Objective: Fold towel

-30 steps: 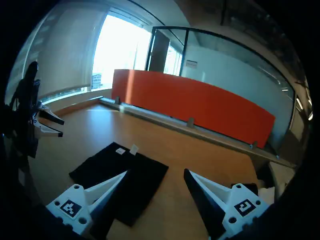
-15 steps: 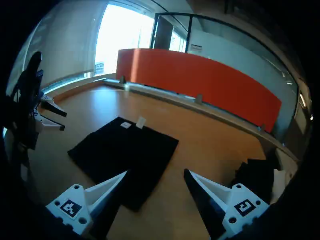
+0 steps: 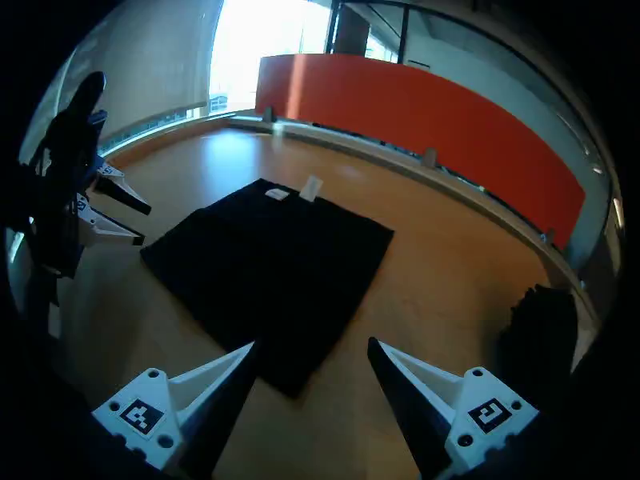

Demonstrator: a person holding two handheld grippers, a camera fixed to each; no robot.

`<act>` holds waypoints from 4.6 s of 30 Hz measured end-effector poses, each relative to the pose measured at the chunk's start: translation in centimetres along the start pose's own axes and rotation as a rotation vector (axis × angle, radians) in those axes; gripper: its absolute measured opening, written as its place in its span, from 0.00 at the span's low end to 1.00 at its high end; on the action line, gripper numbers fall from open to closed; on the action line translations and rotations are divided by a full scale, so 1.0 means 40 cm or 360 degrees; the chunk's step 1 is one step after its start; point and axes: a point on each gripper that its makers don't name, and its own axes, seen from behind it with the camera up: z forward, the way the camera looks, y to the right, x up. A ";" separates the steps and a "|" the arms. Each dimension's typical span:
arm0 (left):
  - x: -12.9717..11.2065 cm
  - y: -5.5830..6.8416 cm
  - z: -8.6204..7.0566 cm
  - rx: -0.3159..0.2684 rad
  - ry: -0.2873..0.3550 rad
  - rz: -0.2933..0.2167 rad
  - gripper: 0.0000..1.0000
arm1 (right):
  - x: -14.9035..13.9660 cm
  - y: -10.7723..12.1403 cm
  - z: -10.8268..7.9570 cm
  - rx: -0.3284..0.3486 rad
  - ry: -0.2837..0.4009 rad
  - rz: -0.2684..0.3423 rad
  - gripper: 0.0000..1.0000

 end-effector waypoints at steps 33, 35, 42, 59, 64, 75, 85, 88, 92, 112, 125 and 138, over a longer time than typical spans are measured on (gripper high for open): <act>-0.086 0.018 0.036 0.0032 -0.0173 0.0071 0.65 | -0.122 -0.035 0.039 0.0163 -0.0180 0.0015 0.56; -0.086 0.020 0.036 0.0035 -0.0173 0.0070 0.57 | -0.122 -0.045 0.037 0.0185 -0.0180 0.0019 0.47; -0.087 0.016 0.036 0.0048 -0.0179 0.0053 0.45 | -0.122 -0.065 0.033 0.0224 -0.0174 0.0030 0.25; -0.085 0.001 0.039 0.0133 -0.0184 0.0068 0.10 | -0.121 -0.061 0.034 0.0203 -0.0190 0.0042 0.14; -0.082 0.013 0.039 0.0109 -0.0190 0.0041 0.10 | -0.106 -0.056 0.029 0.0193 -0.0171 0.0060 0.13; -0.034 0.040 0.015 0.0092 -0.0159 -0.0020 0.10 | -0.050 -0.036 -0.007 0.0182 -0.0114 0.0045 0.13; 0.041 0.040 -0.050 0.0098 -0.0114 -0.0086 0.10 | 0.031 -0.029 -0.072 0.0182 -0.0068 0.0021 0.13; 0.061 0.042 -0.074 0.0102 -0.0103 -0.0092 0.10 | 0.055 -0.029 -0.096 0.0183 -0.0056 0.0021 0.13; 0.085 0.049 -0.107 0.0101 -0.0091 -0.0113 0.10 | 0.083 -0.027 -0.125 0.0185 -0.0043 0.0018 0.13; 0.135 0.090 -0.218 0.0061 -0.0059 -0.0231 0.10 | 0.154 -0.025 -0.232 0.0187 -0.0031 0.0026 0.13; 0.129 0.096 -0.208 0.0039 -0.0070 -0.0268 0.10 | 0.139 -0.017 -0.220 0.0176 -0.0063 0.0029 0.13; 0.150 0.054 -0.134 0.0051 -0.0078 -0.0259 0.09 | 0.146 0.031 -0.139 0.0155 -0.0110 0.0026 0.13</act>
